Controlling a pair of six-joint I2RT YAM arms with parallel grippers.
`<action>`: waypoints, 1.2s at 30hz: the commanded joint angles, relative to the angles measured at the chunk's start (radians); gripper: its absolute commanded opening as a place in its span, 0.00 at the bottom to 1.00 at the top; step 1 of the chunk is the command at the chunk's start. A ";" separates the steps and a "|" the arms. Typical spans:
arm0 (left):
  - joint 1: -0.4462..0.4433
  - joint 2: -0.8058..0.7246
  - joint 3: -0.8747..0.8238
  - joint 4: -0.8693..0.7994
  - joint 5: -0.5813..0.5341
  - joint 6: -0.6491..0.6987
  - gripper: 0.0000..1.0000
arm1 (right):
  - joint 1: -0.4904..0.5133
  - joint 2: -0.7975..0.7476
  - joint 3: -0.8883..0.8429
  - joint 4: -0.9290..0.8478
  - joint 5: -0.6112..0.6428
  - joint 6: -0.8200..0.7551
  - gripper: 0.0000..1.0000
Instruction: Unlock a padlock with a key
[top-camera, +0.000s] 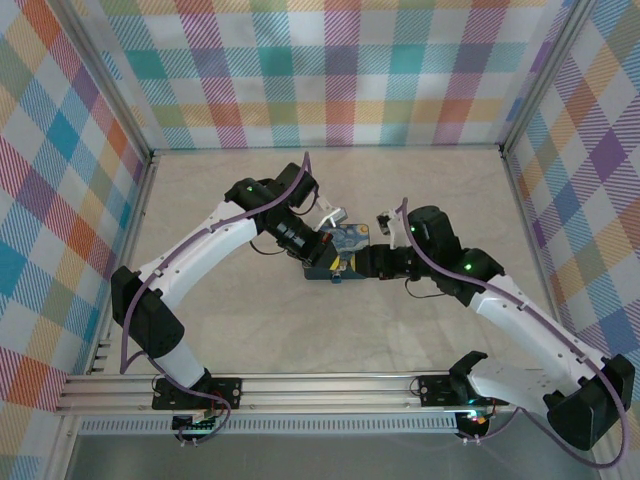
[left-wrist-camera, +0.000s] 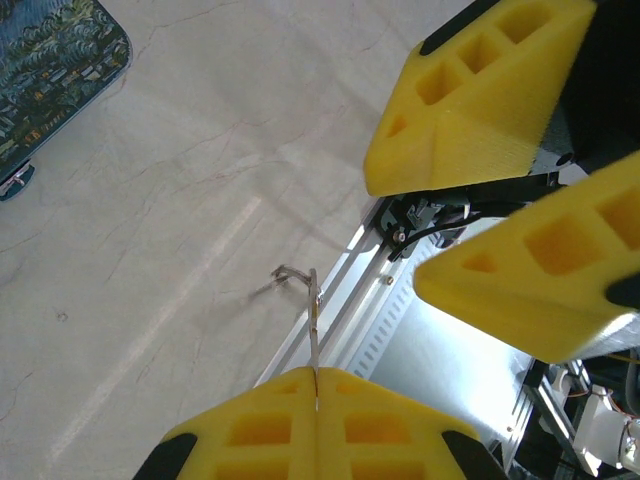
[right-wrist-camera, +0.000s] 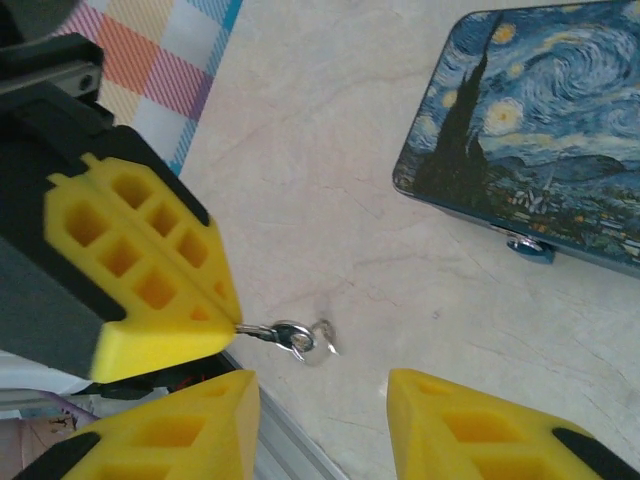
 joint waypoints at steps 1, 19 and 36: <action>-0.012 -0.014 0.017 -0.001 0.023 0.006 0.00 | -0.001 -0.014 -0.009 0.061 -0.046 -0.011 0.42; -0.009 -0.061 0.000 0.050 0.110 0.003 0.00 | -0.010 -0.027 -0.101 0.222 -0.153 0.033 0.48; -0.009 -0.074 -0.007 0.065 0.144 0.005 0.00 | -0.023 -0.087 -0.120 0.277 -0.219 0.031 0.01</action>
